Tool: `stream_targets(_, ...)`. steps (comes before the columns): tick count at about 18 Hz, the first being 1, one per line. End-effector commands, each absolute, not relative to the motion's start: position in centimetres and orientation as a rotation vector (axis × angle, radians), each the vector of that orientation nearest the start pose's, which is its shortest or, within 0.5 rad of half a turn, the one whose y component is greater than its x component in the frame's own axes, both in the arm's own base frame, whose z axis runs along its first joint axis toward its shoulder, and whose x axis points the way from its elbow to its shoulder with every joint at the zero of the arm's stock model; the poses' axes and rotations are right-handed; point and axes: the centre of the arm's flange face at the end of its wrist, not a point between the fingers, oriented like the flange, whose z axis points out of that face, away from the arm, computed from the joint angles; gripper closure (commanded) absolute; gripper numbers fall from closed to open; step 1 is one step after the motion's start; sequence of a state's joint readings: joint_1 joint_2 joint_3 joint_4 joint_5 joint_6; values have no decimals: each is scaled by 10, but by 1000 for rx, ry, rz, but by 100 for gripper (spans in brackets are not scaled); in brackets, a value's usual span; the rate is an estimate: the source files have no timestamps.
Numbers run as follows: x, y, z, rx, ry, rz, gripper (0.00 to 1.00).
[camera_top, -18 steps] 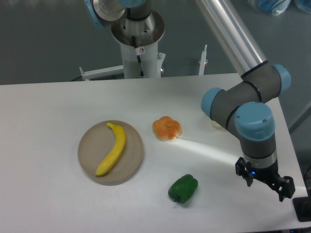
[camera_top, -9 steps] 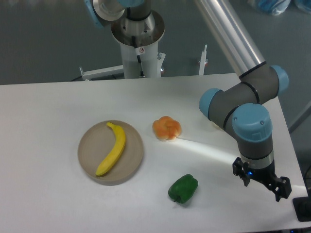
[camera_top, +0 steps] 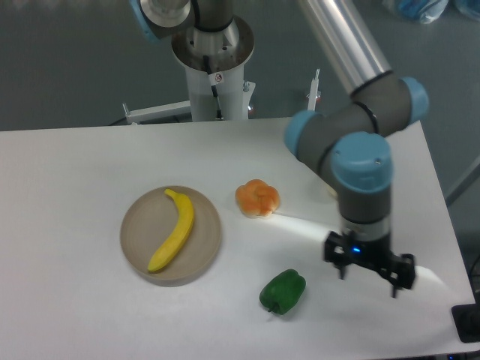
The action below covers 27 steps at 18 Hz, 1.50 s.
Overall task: Pick up the banana from the plate
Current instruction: 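Move the open gripper over the yellow banana on the plate, then lower the gripper onto the banana and close it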
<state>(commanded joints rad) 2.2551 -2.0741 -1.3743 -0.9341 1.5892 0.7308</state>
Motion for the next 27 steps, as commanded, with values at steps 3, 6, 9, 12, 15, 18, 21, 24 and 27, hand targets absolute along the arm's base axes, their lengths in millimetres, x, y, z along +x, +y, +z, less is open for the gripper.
stream_targets(3,-296,631,351,-2927,-71,223,0)
stream_targets(6,-249,618,344,-2953,-51,136,0)
stream_targets(9,-205,593,322,-2972,-14,8,0)
stream_targets(12,-150,581,294,-3006,-46,-36,0)
stream_targets(15,-109,577,265,-2996,-5,-20,0)
stream_targets(18,-93,566,246,-3001,13,-18,0)
stream_targets(21,-88,565,228,-3037,33,-3,0)
stream_targets(24,-90,568,221,-3052,42,8,0)
stream_targets(27,-86,577,208,-3034,67,29,0)
